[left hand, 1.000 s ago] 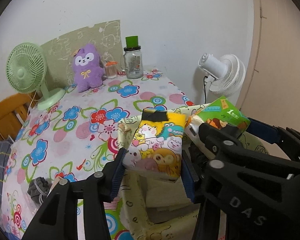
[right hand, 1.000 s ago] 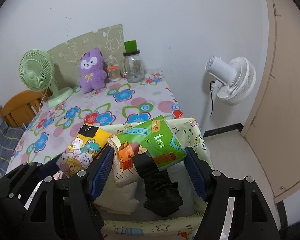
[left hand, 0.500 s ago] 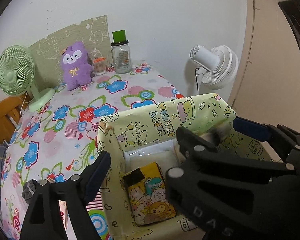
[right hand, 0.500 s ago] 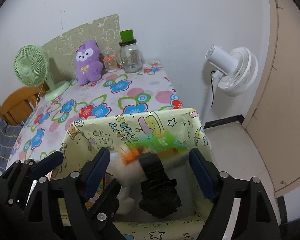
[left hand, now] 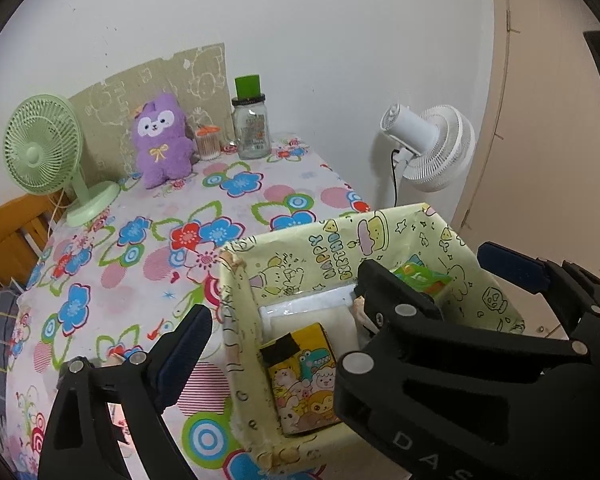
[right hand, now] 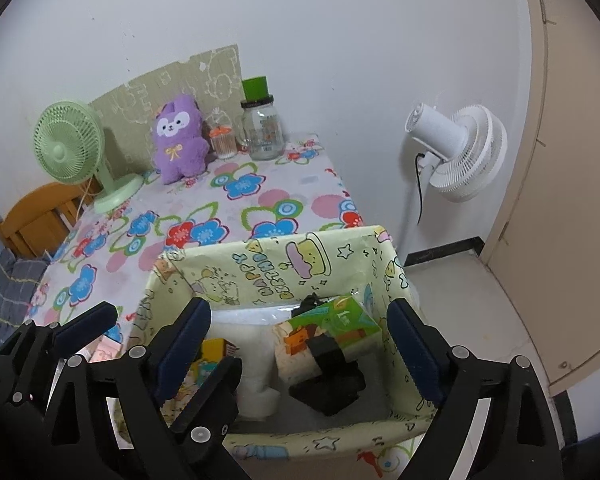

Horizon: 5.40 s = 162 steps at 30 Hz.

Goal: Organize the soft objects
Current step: 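Open the left tool over the box while the right tool releases the green bag into it, then move both tools back over the remaining items on the tablecloth, then grasp the pink packet with the right tool while the left tool grasps the clear tube pack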

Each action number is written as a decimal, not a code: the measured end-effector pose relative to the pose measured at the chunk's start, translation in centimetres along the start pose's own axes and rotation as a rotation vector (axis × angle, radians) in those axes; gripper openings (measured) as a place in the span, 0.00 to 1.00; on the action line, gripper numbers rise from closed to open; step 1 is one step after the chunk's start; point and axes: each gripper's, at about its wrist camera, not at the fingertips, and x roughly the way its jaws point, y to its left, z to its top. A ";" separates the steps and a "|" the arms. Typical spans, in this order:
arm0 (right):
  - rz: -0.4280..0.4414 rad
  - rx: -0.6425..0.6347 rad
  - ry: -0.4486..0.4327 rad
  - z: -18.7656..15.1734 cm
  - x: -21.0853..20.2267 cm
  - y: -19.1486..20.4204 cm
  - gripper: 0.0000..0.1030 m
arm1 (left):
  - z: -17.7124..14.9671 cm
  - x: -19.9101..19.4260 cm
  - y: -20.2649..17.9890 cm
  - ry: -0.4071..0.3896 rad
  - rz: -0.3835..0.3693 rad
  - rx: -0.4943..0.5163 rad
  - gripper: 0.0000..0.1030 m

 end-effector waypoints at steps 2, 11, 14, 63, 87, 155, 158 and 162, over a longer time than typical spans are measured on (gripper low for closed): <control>0.001 0.001 -0.013 0.0 -0.6 0.3 0.89 | 0.0 -0.5 0.1 -0.011 0.005 0.004 0.92; -0.006 -0.003 -0.062 0.1 -3.2 2.0 0.90 | -0.1 -3.1 1.1 -0.056 0.018 0.007 0.94; -0.008 -0.006 -0.077 0.1 -4.0 2.7 0.91 | -0.2 -3.8 1.7 -0.071 0.021 0.006 0.95; -0.018 -0.099 -0.174 -2.6 -5.9 18.4 0.99 | -5.4 -8.3 16.2 -0.135 0.098 -0.111 1.00; 0.028 -0.186 -0.049 -5.8 2.1 23.4 0.99 | -9.8 -1.7 22.8 0.007 0.127 -0.217 0.97; 0.039 -0.145 0.138 -7.7 6.8 24.4 0.41 | -12.5 -0.8 25.0 0.062 0.124 -0.290 0.18; 0.044 -0.137 0.125 -7.5 6.0 23.9 0.41 | -12.1 -1.4 24.4 0.049 0.130 -0.282 0.18; 0.051 -0.126 0.104 -7.0 5.0 23.3 0.41 | -11.5 -2.3 23.6 0.028 0.137 -0.269 0.18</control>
